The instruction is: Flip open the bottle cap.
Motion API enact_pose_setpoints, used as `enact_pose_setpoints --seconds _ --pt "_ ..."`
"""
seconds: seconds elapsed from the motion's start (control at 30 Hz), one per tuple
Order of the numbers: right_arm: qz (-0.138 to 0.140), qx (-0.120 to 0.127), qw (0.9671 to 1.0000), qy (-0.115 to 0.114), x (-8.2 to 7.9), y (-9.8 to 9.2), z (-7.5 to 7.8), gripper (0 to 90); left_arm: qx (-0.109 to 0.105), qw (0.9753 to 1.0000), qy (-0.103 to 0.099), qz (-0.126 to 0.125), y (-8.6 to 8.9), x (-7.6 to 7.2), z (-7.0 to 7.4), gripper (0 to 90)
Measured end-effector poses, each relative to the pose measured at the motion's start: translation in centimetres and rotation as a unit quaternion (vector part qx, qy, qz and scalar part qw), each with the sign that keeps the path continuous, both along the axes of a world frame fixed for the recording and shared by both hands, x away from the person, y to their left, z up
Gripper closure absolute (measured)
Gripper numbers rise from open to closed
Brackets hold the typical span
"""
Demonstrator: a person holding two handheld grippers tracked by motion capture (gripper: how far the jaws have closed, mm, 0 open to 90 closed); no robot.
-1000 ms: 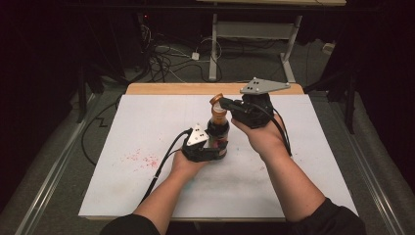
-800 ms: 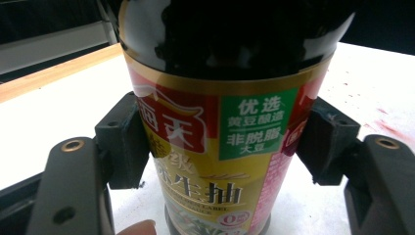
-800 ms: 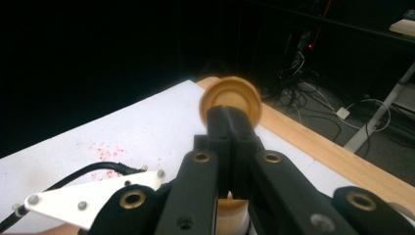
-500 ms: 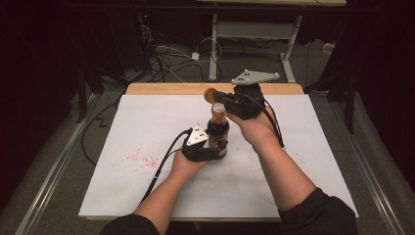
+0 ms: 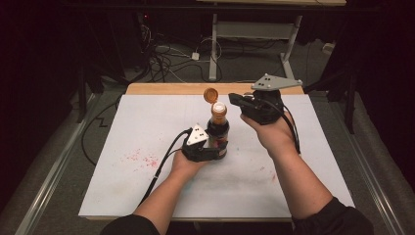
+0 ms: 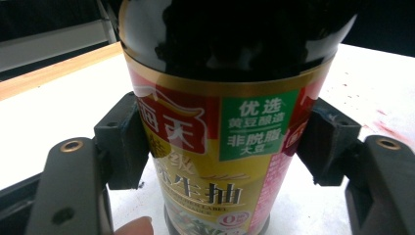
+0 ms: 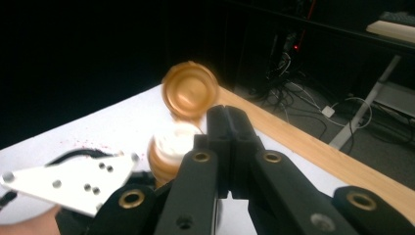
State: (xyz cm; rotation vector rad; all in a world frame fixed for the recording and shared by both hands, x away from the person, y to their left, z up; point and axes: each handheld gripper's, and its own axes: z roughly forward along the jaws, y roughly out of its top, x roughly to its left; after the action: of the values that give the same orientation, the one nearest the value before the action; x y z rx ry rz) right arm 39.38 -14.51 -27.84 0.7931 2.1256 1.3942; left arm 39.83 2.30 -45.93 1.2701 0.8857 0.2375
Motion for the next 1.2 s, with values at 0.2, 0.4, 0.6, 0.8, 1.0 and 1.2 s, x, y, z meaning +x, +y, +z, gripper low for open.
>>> enact_pose_setpoints --seconds 0.2,0.4,0.6,0.8,1.0,1.2 --pt "-0.005 0.003 1.0000 0.005 -0.2 -1.9 -1.8 90.0 0.003 1.0000 0.005 0.001 -0.1 0.0 0.1 28.2" --pt "-0.011 0.003 0.9998 0.019 0.2 -2.9 -4.5 90.0 0.007 0.9999 0.010 0.003 -0.1 0.0 0.3 27.9" --pt "-0.007 0.006 0.9993 0.037 0.7 -3.5 -7.5 84.4 0.011 0.9998 0.017 0.002 -0.1 0.0 0.5 27.0" --pt "-0.016 0.006 0.9981 0.060 0.9 -4.0 -11.2 67.1 0.017 0.9984 0.051 -0.016 0.4 0.0 0.1 15.9" --pt "-0.022 0.003 0.9973 0.070 0.9 -4.8 -14.9 43.0 0.013 0.9975 0.068 -0.014 1.5 -0.6 -1.2 9.2" --pt "-0.032 0.006 0.9962 0.081 0.4 -5.5 -17.4 19.4 0.028 0.9958 0.086 -0.006 3.0 -1.3 -2.4 1.3"
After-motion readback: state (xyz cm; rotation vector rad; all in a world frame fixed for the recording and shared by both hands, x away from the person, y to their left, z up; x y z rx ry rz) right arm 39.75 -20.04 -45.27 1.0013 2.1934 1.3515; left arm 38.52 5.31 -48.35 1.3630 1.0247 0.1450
